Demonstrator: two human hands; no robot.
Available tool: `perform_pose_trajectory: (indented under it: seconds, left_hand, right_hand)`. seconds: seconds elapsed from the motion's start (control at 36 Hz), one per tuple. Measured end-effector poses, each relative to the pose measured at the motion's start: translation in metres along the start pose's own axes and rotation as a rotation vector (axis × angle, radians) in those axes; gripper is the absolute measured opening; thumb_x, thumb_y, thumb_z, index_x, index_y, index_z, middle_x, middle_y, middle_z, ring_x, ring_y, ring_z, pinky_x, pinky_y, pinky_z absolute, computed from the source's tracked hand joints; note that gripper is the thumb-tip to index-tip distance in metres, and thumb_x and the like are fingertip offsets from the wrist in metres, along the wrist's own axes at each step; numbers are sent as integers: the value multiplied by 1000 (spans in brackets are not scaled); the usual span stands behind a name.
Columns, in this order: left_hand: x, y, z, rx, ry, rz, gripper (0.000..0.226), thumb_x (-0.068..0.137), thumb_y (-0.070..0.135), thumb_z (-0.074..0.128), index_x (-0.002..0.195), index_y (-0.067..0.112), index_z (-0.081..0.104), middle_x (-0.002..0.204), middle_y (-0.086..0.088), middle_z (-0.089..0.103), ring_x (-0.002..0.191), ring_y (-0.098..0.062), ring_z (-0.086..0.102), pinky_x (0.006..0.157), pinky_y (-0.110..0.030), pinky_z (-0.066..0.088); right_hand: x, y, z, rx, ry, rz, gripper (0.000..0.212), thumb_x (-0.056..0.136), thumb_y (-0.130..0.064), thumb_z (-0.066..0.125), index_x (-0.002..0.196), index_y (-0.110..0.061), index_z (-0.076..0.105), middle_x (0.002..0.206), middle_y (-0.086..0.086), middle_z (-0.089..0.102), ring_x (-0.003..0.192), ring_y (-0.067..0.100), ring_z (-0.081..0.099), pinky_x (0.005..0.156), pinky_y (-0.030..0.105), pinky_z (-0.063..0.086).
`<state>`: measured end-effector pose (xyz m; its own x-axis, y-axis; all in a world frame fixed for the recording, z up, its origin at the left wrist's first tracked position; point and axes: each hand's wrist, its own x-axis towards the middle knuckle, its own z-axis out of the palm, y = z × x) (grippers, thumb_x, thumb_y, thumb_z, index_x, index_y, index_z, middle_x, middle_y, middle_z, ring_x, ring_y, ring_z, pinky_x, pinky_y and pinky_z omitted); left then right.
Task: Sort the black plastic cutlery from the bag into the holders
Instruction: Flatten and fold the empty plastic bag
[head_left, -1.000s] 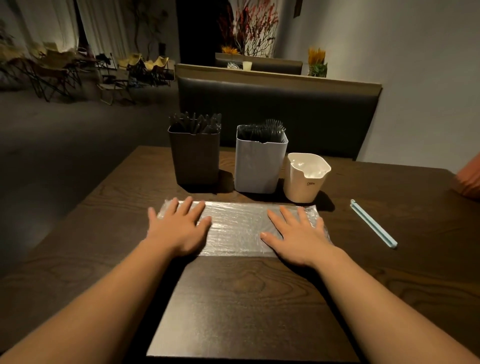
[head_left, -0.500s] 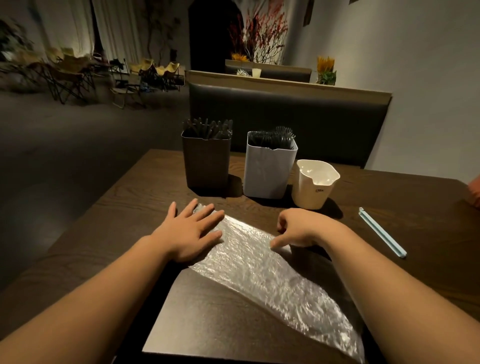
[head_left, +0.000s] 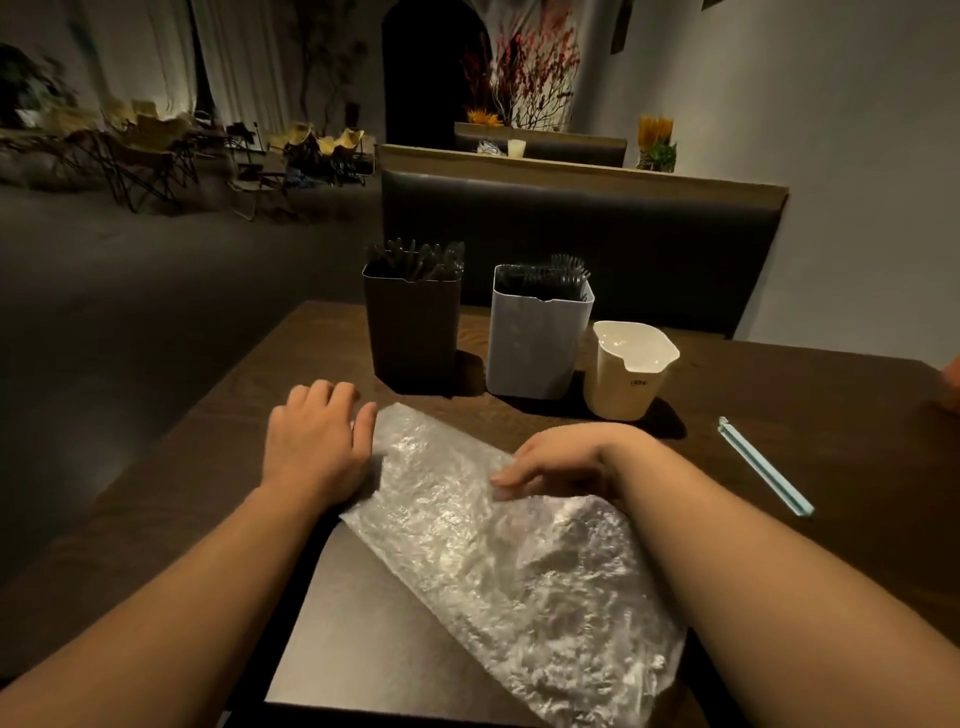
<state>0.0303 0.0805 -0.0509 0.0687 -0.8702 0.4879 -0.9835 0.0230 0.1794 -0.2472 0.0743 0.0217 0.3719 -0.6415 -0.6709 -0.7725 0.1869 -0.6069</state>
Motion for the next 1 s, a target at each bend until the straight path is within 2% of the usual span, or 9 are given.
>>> perform_pose_trajectory:
  seconds: [0.11, 0.25, 0.36, 0.5, 0.64, 0.72, 0.81, 0.92, 1.0]
  left_hand:
    - [3, 0, -2, -98, 16, -131, 34, 103, 43, 39, 112, 17, 59, 107, -6, 58, 96, -23, 47, 80, -41, 42]
    - [3, 7, -16, -642, 68, -312, 29, 103, 44, 46, 96, 18, 57, 93, -3, 60, 88, -23, 58, 72, -39, 45]
    - [5, 44, -32, -1548, -556, -460, 55, 92, 65, 52, 96, 12, 68, 88, -19, 62, 72, -24, 65, 69, -42, 49]
    - [13, 78, -55, -1860, -849, -457, 96, 88, 85, 16, 132, 15, 65, 132, -17, 66, 122, -35, 63, 99, -53, 49]
    - [22, 79, -59, -1738, -832, -313, 78, 89, 75, 33, 134, 17, 60, 129, -9, 69, 117, -30, 67, 98, -50, 54]
    - [22, 83, -59, -1590, -759, -178, 36, 94, 35, 62, 127, 21, 63, 114, -5, 73, 98, -22, 72, 84, -40, 58]
    - [25, 87, -53, -1612, -664, -195, 30, 97, 12, 58, 126, 19, 65, 102, -5, 72, 84, -16, 69, 76, -31, 58]
    - [31, 90, -48, -1701, -675, -243, 17, 98, 24, 56, 105, 13, 67, 84, -1, 64, 71, -12, 62, 68, -28, 52]
    - [36, 88, -39, -1714, -658, -352, 24, 87, 31, 65, 98, 9, 65, 86, -10, 58, 76, -22, 57, 76, -36, 47]
  right_hand:
    - [-1, -11, 5, -74, 160, -207, 6, 95, -19, 67, 94, -24, 71, 80, -8, 68, 61, 1, 64, 58, 14, 49]
    - [-23, -9, -16, 65, 373, -524, 32, 96, -19, 65, 125, -34, 66, 64, -11, 66, 46, 4, 46, 44, 15, 39]
    - [-35, -7, -23, 278, 515, -732, 40, 96, -14, 65, 122, -44, 68, 89, 22, 69, 60, 25, 44, 53, 30, 42]
    - [-36, 4, -19, 338, 604, -741, 37, 97, -8, 61, 130, -27, 60, 61, -18, 65, 51, -2, 59, 47, 12, 44]
    - [-21, 20, -12, 533, 657, -670, 22, 96, -9, 64, 115, -18, 68, 103, 8, 76, 95, 28, 74, 85, 48, 59]
    - [-18, 24, -8, 629, 627, -707, 16, 98, -10, 60, 112, -16, 65, 90, 2, 76, 78, 19, 74, 69, 33, 60]
    - [-16, 29, -5, 722, 588, -779, 20, 99, -14, 52, 115, -19, 62, 80, -7, 75, 67, 7, 69, 57, 18, 53]
    - [-15, 27, -1, 791, 652, -811, 17, 102, -15, 50, 106, -13, 66, 72, -5, 71, 66, 5, 65, 61, 18, 52]
    - [-16, 21, 5, 802, 713, -763, 39, 95, -35, 63, 102, 4, 65, 81, 18, 58, 67, 29, 49, 64, 37, 41]
